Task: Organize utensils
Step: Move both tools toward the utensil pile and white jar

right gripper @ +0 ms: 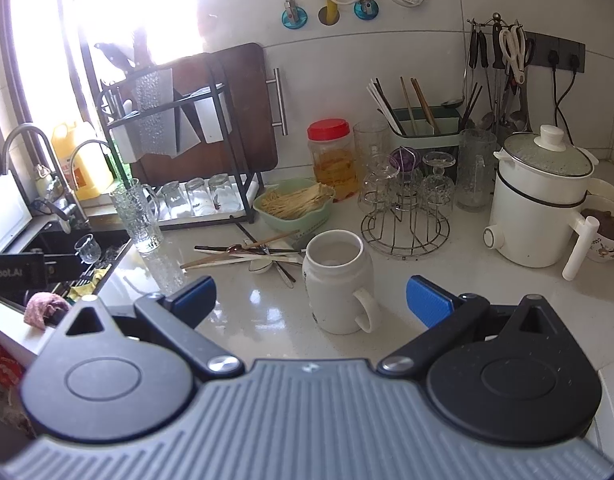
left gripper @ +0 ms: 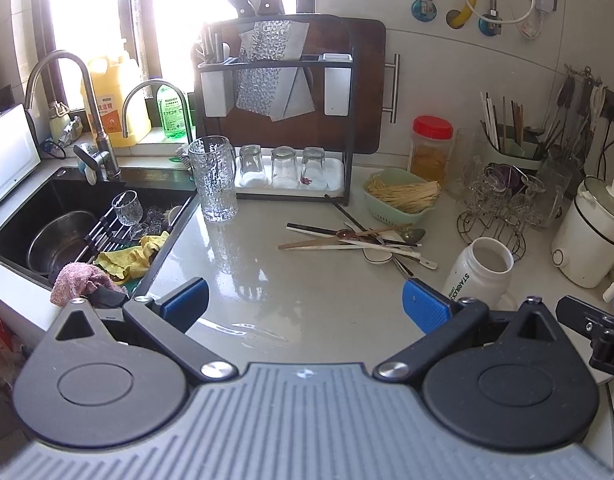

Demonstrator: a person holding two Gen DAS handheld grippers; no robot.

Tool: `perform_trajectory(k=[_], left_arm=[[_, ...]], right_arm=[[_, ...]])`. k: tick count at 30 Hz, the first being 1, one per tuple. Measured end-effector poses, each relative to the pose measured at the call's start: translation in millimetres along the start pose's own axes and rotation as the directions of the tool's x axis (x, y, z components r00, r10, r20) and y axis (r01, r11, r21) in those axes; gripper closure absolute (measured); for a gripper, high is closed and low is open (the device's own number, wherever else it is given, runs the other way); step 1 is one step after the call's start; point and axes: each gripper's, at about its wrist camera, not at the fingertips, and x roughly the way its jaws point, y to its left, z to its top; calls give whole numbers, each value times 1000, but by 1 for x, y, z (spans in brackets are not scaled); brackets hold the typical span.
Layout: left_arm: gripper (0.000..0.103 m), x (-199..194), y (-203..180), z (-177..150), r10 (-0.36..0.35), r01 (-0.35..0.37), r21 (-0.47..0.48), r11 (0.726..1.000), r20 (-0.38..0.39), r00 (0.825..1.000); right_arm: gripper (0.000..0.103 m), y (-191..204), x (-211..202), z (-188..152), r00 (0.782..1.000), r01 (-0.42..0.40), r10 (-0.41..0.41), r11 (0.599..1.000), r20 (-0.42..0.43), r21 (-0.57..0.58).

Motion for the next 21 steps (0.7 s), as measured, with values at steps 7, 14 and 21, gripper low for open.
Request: perform_trajectory(k=[7, 14, 21], left_arm=[[0, 2, -4, -1, -19, 19, 21, 1000, -19, 1000], [0, 2, -3, 2, -32, 32, 10, 999, -31, 999], [0, 3, -3, 7, -37, 38, 27, 999, -53, 998]], right_arm=[[0, -1, -1, 0, 1000, -8, 8, 1000, -2, 8], [0, 0, -1, -2, 1000, -1, 1, 1000, -10, 9], [0, -1, 0, -2, 1000, -1, 1, 1000, -12, 31]])
